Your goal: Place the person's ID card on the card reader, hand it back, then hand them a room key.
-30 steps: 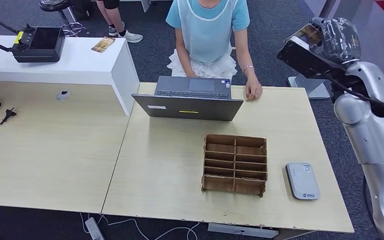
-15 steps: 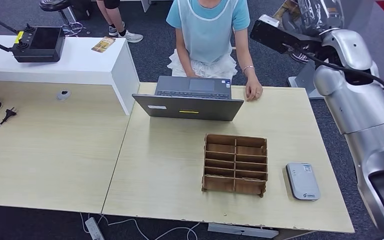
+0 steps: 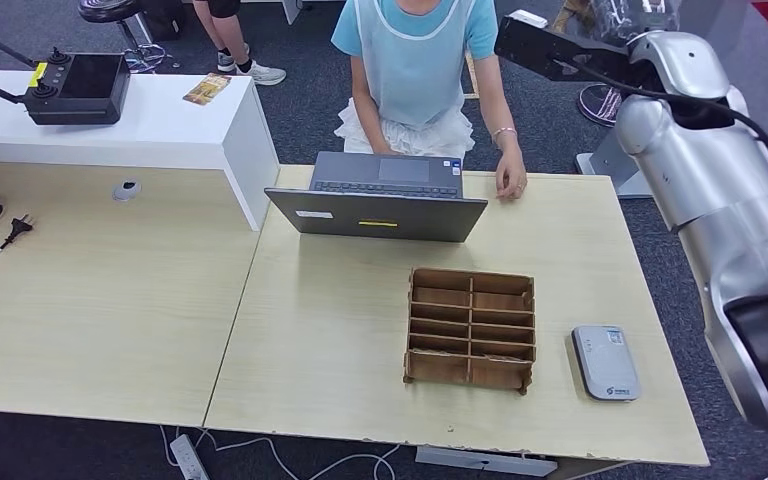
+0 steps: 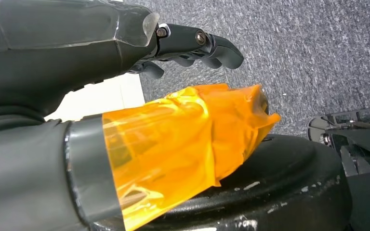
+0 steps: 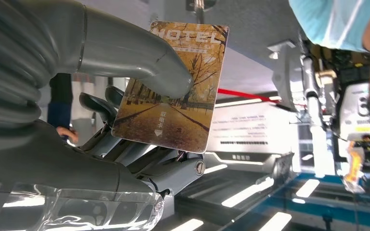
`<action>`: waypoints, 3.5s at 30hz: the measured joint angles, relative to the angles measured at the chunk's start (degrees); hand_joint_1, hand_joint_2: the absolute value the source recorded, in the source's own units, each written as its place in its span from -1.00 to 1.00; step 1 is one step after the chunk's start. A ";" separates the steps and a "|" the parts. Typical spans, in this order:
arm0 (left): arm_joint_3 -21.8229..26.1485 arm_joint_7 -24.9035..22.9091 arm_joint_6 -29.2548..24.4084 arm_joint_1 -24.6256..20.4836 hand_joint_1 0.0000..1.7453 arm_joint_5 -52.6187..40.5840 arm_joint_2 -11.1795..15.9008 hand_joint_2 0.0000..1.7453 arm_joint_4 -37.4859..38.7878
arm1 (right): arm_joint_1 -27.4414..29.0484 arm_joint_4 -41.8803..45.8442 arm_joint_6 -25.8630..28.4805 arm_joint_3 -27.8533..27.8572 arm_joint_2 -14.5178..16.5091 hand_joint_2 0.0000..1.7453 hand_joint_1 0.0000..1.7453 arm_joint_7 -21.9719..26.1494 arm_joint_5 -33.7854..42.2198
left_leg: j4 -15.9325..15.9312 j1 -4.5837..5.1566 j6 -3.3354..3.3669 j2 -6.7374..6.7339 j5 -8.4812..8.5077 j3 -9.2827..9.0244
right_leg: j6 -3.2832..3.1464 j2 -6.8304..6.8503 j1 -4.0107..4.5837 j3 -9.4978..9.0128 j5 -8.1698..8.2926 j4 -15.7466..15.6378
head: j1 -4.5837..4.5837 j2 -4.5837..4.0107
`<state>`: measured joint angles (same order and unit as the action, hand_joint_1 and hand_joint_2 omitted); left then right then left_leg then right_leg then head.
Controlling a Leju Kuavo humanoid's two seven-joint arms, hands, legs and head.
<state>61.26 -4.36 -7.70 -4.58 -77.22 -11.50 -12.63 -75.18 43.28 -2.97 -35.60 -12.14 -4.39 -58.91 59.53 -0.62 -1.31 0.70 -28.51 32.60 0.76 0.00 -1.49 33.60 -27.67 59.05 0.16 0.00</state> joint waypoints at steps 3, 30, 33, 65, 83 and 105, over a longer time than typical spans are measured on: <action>-0.04 0.07 0.03 0.00 -1.00 0.07 -0.05 -1.00 0.00 | -0.39 -3.33 0.08 -0.03 0.60 1.00 1.00 -0.62 -0.44 | 0.02 0.00 0.00 0.00 0.00 0.00 | 0.02 0.00 0.00 0.00 0.01 0.00 | 0.01 0.00; -0.04 0.13 0.12 0.00 -1.00 0.58 -0.51 -1.00 0.00 | -1.17 -12.54 0.54 -0.03 2.11 1.00 -1.00 -2.82 -2.95 | 0.08 0.00 0.00 -0.01 0.00 0.01 | 0.08 -0.02 0.00 0.00 0.06 0.00 | -0.01 0.00; -0.04 0.11 0.12 0.00 -1.00 0.52 -0.55 -1.00 0.00 | -1.17 -12.62 0.85 -0.03 2.17 1.00 -1.00 -2.82 -3.17 | 0.09 0.00 0.00 -0.02 0.00 0.01 | 0.08 -0.03 0.00 0.00 0.06 0.00 | -0.01 0.00; -0.01 0.05 -0.80 0.09 -1.00 1.85 -0.57 -1.00 0.00 | 5.84 9.31 -1.70 18.42 3.76 1.00 -1.00 4.99 28.37 | 0.09 0.00 0.00 0.00 0.00 0.03 | 0.08 -0.02 0.00 0.00 0.06 0.00 | 0.00 0.00; 1.26 0.16 -1.73 0.16 -1.00 3.96 -0.55 -1.00 0.00 | 14.51 27.85 -11.22 21.20 -1.26 1.00 -1.00 6.61 60.35 | 0.12 0.00 0.01 -0.01 -0.01 0.03 | 0.09 -0.04 0.00 0.02 0.06 -0.01 | 0.01 0.00; 3.27 0.27 -2.35 0.25 -1.00 5.87 -0.83 -1.00 0.00 | 38.45 47.78 -12.43 26.04 -9.64 -1.00 -1.00 14.44 70.14 | 0.11 0.00 0.02 -0.01 -0.02 0.04 | 0.09 -0.03 0.00 0.02 0.05 -0.02 | 0.01 0.00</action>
<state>64.53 -4.09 -10.05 -4.33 -71.35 -12.33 -12.63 -36.73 91.07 -15.39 -9.56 -21.79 10.04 11.24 59.64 -0.62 -1.29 0.69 -28.53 32.64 0.86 -0.03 -1.49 33.62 -27.62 59.03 0.17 0.00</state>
